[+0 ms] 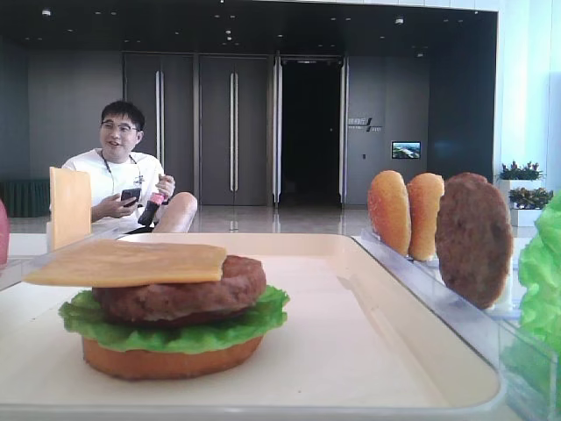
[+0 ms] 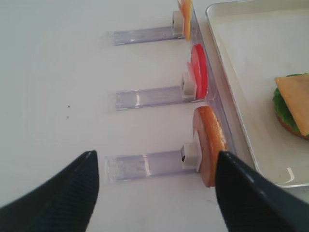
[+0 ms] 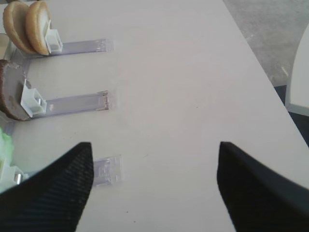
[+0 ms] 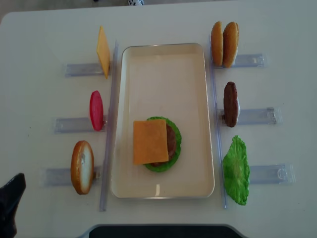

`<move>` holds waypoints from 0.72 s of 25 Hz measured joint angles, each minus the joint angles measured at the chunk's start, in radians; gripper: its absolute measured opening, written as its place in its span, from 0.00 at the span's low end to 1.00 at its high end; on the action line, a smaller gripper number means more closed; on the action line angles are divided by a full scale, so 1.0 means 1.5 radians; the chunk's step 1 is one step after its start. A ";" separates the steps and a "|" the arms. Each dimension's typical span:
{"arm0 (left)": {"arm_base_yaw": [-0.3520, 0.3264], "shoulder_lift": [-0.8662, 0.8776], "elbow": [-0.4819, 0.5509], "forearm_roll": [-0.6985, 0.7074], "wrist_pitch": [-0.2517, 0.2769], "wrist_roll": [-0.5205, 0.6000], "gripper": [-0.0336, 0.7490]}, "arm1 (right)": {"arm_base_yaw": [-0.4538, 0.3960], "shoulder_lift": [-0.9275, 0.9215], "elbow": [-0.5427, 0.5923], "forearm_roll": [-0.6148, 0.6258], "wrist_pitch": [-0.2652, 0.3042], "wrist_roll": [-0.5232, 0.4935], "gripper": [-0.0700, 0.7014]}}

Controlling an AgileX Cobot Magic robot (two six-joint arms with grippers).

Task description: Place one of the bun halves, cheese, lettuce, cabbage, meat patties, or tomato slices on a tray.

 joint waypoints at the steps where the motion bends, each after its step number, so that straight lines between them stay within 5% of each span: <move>1: 0.000 -0.020 0.007 0.000 0.000 0.000 0.77 | 0.000 0.000 0.000 0.000 0.000 0.000 0.79; 18: 0.000 -0.105 0.029 -0.009 0.024 0.000 0.77 | 0.000 0.000 0.000 0.000 0.000 0.000 0.79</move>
